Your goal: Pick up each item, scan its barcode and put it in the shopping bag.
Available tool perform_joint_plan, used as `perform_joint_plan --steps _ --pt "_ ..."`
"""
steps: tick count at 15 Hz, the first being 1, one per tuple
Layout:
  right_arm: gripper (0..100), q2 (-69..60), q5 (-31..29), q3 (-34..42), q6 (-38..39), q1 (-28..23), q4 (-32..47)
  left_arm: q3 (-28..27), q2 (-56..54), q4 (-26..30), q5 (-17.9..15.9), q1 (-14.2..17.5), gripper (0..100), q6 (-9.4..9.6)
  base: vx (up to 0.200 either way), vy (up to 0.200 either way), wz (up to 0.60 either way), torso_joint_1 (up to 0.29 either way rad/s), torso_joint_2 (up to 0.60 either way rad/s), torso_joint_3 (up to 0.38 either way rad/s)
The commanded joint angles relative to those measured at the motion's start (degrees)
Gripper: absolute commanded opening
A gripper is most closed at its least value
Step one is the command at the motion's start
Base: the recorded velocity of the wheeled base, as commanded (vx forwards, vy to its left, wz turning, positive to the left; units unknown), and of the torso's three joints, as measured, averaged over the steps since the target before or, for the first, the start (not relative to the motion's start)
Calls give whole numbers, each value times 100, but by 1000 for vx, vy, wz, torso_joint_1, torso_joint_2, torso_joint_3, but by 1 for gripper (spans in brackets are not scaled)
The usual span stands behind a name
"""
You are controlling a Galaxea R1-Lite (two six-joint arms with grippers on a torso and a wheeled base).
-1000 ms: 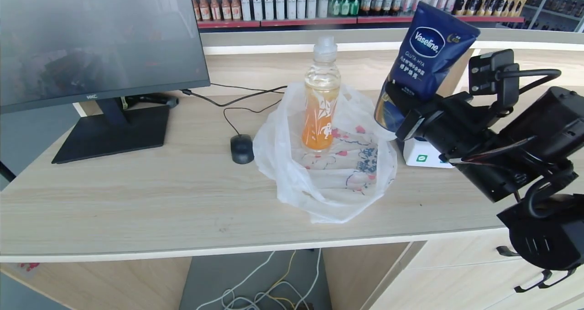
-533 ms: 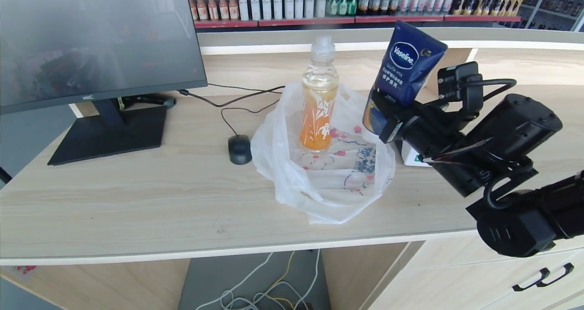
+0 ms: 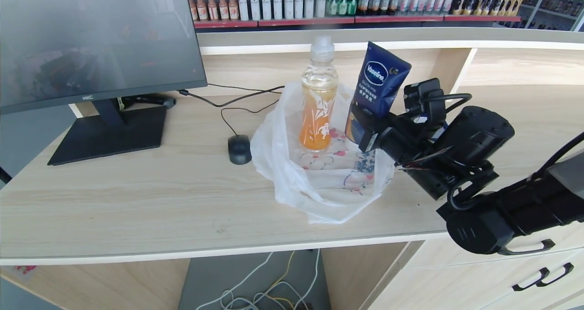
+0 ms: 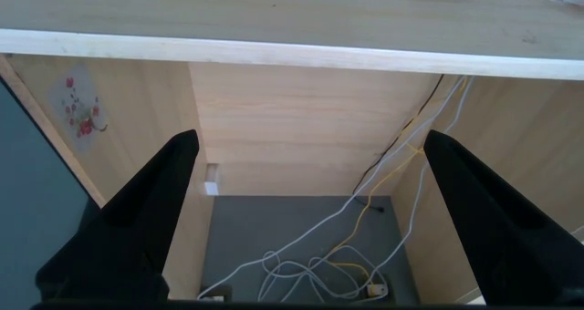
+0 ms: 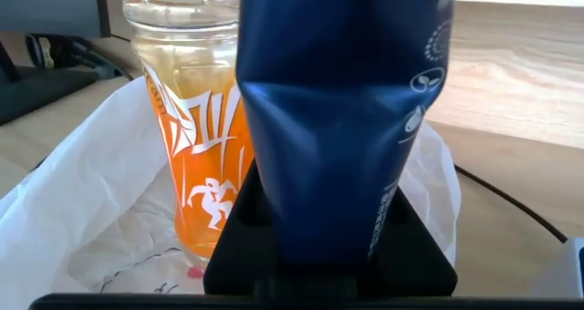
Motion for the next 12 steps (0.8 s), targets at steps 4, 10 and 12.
perform_joint_plan --steps 4,10,12 --pt "0 321 6 -40 -4 23 -1 0 0 0 0 -7 100 -4 0 0 0 0 0 0" --pt "0 462 -12 13 -21 32 -1 0 0 0 0 1 100 -4 0 0 0 0 0 0" --pt "0 462 -12 74 -21 32 -1 0 0 0 0 1 100 -4 0 0 0 0 0 0"
